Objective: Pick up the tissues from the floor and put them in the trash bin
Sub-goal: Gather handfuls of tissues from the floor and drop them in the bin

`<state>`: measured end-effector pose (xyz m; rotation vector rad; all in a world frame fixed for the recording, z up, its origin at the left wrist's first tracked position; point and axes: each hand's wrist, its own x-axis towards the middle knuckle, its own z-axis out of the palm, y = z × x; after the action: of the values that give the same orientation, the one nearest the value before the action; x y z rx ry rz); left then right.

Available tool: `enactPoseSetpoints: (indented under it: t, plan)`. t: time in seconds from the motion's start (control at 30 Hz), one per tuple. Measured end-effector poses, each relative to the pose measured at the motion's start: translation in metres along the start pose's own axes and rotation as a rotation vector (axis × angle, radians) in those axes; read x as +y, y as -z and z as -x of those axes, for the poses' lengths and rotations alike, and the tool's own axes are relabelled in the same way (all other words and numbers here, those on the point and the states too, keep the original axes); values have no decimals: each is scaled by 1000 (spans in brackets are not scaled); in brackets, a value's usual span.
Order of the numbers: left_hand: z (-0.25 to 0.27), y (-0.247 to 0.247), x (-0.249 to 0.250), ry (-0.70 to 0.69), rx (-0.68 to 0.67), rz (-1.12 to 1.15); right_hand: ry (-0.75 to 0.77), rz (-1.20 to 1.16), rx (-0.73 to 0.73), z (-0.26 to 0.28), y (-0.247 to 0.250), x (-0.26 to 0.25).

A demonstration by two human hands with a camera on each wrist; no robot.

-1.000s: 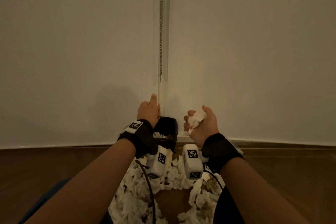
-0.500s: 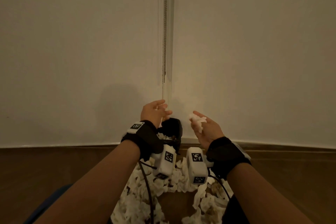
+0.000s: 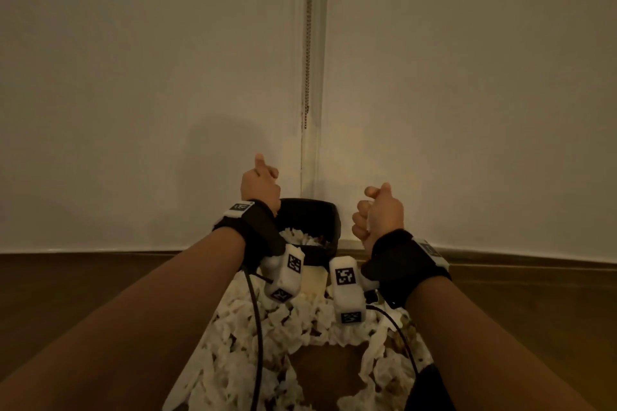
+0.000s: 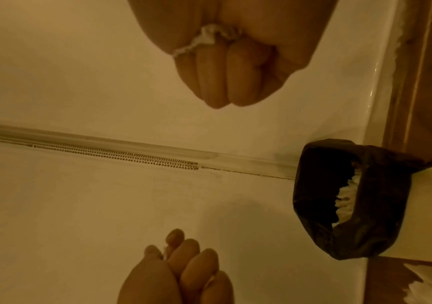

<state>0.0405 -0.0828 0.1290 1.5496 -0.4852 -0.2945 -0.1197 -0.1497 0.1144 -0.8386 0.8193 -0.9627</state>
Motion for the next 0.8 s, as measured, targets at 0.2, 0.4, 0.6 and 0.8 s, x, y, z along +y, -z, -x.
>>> enactPoseSetpoints:
  t: [0.2,0.4,0.6,0.8]
  plan:
    - [-45,-24,-42,267,-231,44,-81,157,32,-65,-28,38]
    - [-82,-36,-99,314,-397,-60,-324,34,-85,-118,-20,71]
    - [-93,-46,-125,555,-380,263,-463,-19,-151,-129,-6,80]
    - [-82,-41,-122,457,-275,297,-304,150,-12,-128,17,86]
